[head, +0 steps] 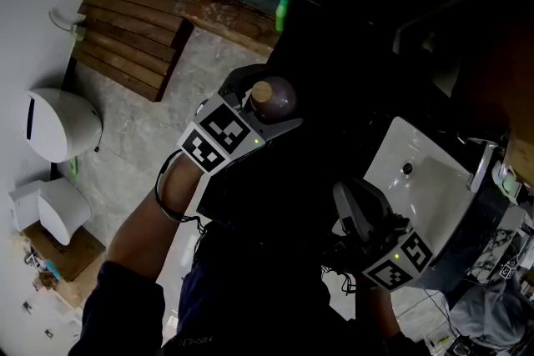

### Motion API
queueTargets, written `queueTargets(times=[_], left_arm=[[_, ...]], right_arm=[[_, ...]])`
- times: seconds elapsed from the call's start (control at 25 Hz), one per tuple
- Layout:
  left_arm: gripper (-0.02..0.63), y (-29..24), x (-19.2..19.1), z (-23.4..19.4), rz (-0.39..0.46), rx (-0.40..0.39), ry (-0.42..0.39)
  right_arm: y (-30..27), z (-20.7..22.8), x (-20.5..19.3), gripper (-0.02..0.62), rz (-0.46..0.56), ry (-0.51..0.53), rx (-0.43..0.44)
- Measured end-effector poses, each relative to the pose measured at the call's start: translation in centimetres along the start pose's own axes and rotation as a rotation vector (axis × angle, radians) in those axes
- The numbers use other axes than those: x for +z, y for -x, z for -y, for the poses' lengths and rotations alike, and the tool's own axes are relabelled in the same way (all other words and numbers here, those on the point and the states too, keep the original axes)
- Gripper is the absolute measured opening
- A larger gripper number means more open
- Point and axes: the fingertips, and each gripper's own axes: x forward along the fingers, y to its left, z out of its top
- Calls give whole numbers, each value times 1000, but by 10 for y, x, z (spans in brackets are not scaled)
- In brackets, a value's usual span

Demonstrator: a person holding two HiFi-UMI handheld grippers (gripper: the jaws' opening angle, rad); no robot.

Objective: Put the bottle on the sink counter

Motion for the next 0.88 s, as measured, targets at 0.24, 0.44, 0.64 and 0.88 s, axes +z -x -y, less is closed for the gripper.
queueTargets(times=[0.24, 0.44, 0.64, 0.88], left_arm=[[401, -3, -5, -4, -23, 17, -9], [402, -5, -6, -8, -40, 38, -20], [401, -8, -6, -8, -51, 45, -34], [401, -10, -5, -5, -61, 57, -54]], right_arm=[[-2, 3, -2, 26, -6, -15, 2], [-4, 3, -3, 26, -10, -22, 8], [-6, 4, -2, 26, -10, -29, 12], [-4, 7, -1, 26, -5, -25, 9]])
